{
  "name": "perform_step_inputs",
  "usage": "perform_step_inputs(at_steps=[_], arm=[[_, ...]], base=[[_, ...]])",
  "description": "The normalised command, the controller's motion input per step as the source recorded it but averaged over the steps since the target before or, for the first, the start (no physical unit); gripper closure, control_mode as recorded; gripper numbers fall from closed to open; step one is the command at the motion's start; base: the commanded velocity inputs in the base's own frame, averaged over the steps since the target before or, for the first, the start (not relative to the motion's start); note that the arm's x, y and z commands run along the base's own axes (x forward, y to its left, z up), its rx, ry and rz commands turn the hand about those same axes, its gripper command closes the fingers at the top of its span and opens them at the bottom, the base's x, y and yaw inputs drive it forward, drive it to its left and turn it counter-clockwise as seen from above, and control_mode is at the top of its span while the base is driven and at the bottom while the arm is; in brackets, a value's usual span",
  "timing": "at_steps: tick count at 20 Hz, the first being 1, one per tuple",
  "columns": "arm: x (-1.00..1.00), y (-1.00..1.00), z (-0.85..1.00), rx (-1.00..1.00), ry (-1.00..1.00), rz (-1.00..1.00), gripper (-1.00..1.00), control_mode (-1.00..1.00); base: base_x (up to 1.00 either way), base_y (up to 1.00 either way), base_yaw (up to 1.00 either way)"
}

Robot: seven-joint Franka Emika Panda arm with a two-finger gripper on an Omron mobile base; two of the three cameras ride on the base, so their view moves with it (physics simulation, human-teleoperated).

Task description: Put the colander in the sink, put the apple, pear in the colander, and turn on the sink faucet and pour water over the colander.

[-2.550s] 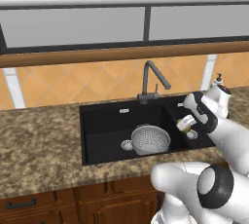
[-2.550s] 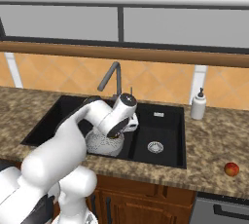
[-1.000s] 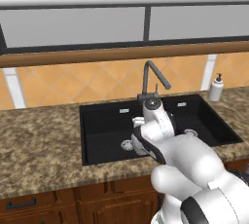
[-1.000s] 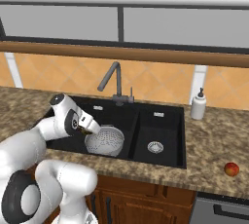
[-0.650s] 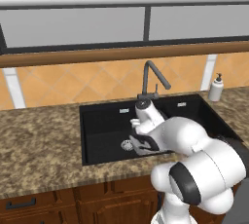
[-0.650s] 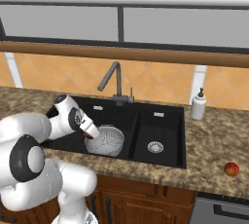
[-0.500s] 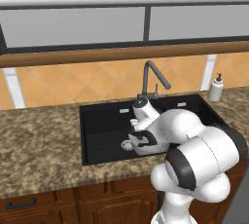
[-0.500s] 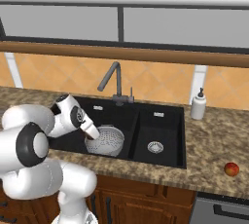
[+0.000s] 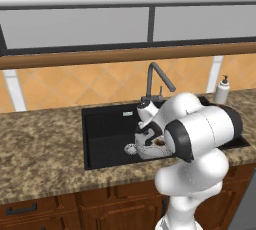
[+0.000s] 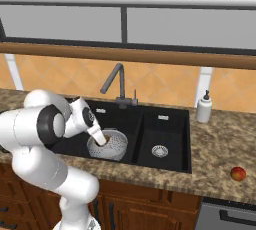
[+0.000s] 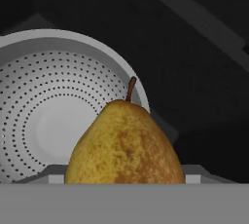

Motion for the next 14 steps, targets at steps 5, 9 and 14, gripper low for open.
perform_step_inputs(at_steps=[5,9,14], arm=[[0.00,-0.13,-0.30,0.00,0.00,-0.06,1.00,-1.00],[0.00,0.00,-0.23,0.00,0.00,0.00,-1.00,-1.00],[0.00,0.00,-0.14,0.00,0.00,0.00,-1.00,-1.00]], base=[[0.00,0.00,0.00],[0.00,0.00,0.00],[0.00,0.00,0.00]])
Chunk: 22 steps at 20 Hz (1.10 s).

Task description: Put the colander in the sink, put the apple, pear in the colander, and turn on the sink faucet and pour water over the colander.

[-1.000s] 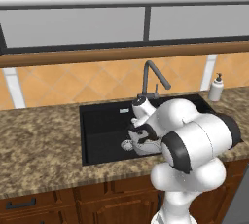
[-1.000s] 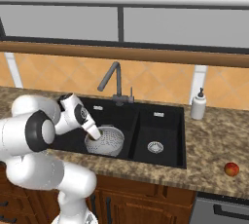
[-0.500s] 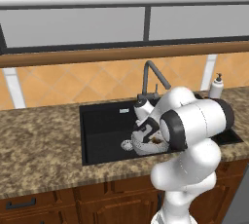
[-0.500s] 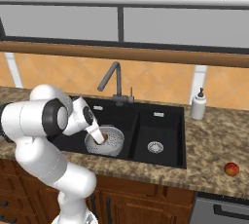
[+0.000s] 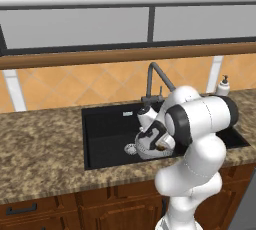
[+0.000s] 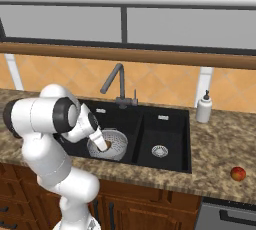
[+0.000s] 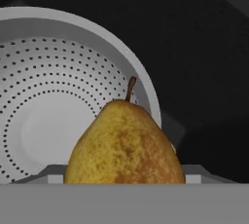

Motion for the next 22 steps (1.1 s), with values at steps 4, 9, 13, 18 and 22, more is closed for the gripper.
perform_step_inputs(at_steps=[4,9,13,18,22], arm=[[-0.09,-0.07,0.00,0.01,-0.05,0.00,-1.00,-1.00],[-0.27,0.00,0.19,0.05,-0.10,0.00,-1.00,-1.00],[-0.42,0.00,0.83,0.09,-0.18,0.00,-1.00,-1.00],[-0.32,0.00,1.00,0.15,-0.14,0.01,-1.00,-1.00],[-0.43,-0.16,1.00,0.13,-0.02,0.03,-1.00,-1.00]], base=[[0.00,0.00,0.00],[0.00,0.00,0.00],[0.00,0.00,0.00],[0.00,0.00,0.00],[0.00,0.00,0.00]])
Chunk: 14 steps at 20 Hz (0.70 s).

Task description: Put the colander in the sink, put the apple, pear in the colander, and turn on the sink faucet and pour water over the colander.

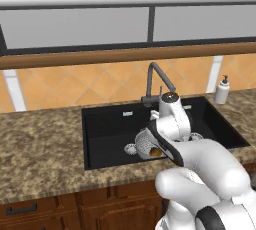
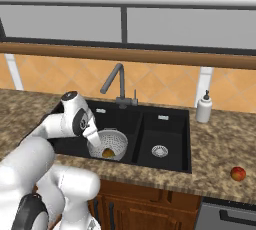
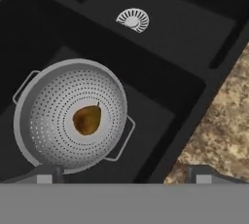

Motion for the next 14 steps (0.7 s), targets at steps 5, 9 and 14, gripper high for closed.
perform_step_inputs(at_steps=[5,9,14], arm=[[-0.51,-0.55,0.99,0.05,0.00,0.01,-1.00,-1.00],[-0.16,-0.89,0.68,0.00,0.00,-0.01,-1.00,-1.00],[-0.02,-1.00,0.21,0.00,0.01,-0.02,-1.00,-1.00]], base=[[0.00,0.00,0.00],[0.00,0.00,0.00],[0.00,0.00,0.00]])
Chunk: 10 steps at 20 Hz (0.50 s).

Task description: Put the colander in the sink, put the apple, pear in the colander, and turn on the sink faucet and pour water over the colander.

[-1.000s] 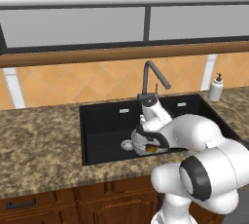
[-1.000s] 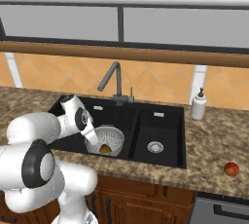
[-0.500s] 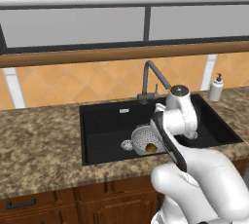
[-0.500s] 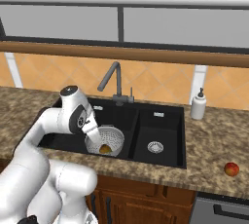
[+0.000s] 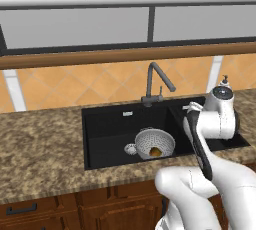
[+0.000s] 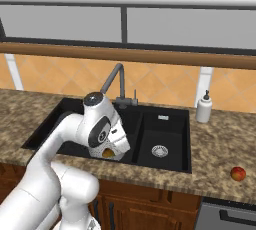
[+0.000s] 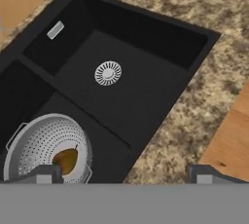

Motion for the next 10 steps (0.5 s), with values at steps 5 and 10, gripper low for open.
perform_step_inputs(at_steps=[5,10], arm=[[0.01,-1.00,0.12,0.00,0.05,0.00,-1.00,-1.00],[0.03,-1.00,0.07,0.00,0.05,0.00,-1.00,-1.00]], base=[[0.00,0.00,0.00],[0.00,0.00,0.00]])
